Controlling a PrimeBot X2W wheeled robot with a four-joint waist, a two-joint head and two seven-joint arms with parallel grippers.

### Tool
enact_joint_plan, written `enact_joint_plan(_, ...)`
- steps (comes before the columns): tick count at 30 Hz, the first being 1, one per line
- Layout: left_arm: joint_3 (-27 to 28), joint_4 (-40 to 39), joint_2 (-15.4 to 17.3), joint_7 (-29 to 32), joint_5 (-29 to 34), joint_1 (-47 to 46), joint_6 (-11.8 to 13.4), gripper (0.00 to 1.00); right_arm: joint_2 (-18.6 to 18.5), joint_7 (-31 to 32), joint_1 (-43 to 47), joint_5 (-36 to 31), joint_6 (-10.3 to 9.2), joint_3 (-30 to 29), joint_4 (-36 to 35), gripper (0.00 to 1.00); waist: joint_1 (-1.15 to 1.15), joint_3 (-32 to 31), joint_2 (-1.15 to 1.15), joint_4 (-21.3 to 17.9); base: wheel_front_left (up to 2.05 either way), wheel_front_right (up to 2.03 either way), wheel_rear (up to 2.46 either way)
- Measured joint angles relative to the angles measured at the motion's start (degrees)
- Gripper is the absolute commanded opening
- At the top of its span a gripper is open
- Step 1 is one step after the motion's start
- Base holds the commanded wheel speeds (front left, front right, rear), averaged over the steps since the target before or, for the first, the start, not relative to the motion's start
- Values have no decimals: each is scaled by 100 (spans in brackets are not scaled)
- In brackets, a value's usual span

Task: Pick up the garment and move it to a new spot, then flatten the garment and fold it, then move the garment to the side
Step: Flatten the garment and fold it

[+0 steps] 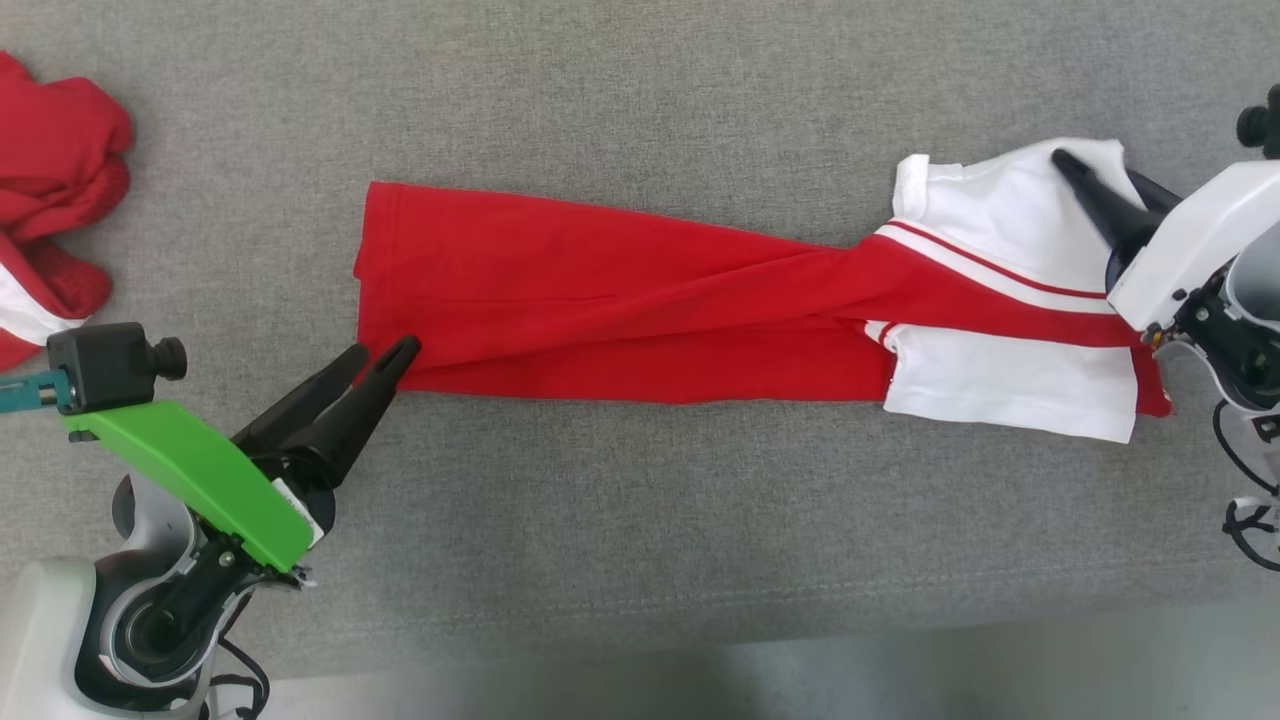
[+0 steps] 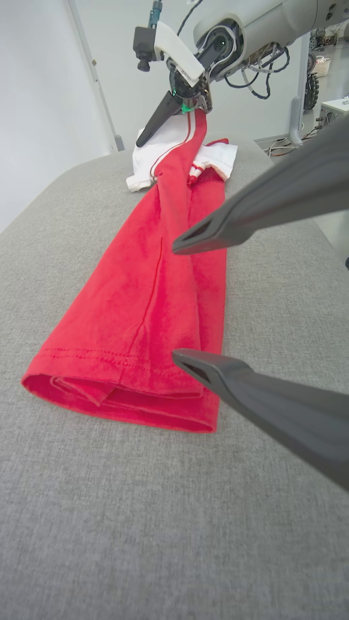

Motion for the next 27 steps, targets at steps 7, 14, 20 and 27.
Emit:
enact_joint_plan(7, 79, 43, 4, -52, 34, 3, 0, 100, 112, -291, -53, -47, 171, 0, -147, 0, 0, -73, 0, -72, 0, 0, 0)
enact_joint_plan(14, 140, 53, 4, -121, 35, 66, 41, 100, 149, -464, 124, -47, 315, 87, -442, 0, 0, -197, 0, -205, 0, 0, 0)
enact_joint_plan(20, 227, 91, 1, -193, 34, 260, 43, 100, 156, -546, 476, -46, 480, 204, -756, 0, 0, -341, 0, -343, 0, 0, 0)
enact_joint_plan(27, 233, 146, -13, -269, 34, 428, 43, 100, 142, -587, 958, 14, 651, 393, -1049, 0, 0, -569, 0, -489, 0, 0, 0)
